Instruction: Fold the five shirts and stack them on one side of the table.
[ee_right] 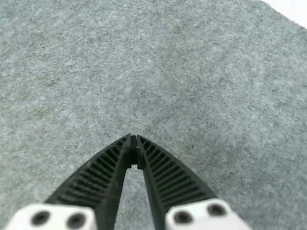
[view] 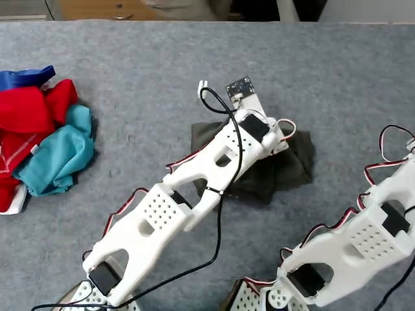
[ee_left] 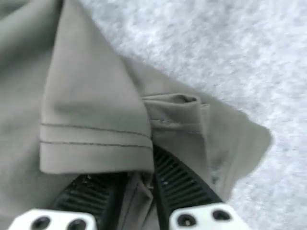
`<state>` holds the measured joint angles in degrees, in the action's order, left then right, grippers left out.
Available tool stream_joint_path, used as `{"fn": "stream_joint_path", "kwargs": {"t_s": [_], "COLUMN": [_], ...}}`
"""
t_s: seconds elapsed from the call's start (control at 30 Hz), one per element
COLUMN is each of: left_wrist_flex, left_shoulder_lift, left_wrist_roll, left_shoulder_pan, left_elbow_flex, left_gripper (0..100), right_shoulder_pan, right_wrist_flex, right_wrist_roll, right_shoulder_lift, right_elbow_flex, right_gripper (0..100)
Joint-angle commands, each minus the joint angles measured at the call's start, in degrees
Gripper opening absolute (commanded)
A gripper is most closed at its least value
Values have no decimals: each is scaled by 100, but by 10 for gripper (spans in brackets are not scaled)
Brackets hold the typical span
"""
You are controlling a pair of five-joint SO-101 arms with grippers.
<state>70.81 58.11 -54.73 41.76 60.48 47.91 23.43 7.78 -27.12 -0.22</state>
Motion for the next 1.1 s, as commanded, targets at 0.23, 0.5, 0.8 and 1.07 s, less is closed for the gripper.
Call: {"fn": "stream_joint_path", "kwargs": {"t_s": [0.23, 0.5, 0.8, 1.07], "left_wrist_flex": [343, -62, -1029, -1670], "left_shoulder_lift": [-66, -57, -48, 321], "left_wrist_roll": [88, 167, 167, 167], "left_shoulder_pan": [9, 202, 571, 580], "left_elbow_flex": [1222, 1292, 1240, 1292], "left_gripper": [19, 19, 20, 20], "right_shoulder_pan": [75, 75, 84, 84], "right_wrist_flex": [26, 26, 26, 26], "right_wrist_roll": [53, 53, 53, 53], "right_shoulder_lift": [40, 40, 40, 31], "right_elbow_flex": [-259, -259, -268, -277], "right_gripper": [5, 5, 5, 5]}}
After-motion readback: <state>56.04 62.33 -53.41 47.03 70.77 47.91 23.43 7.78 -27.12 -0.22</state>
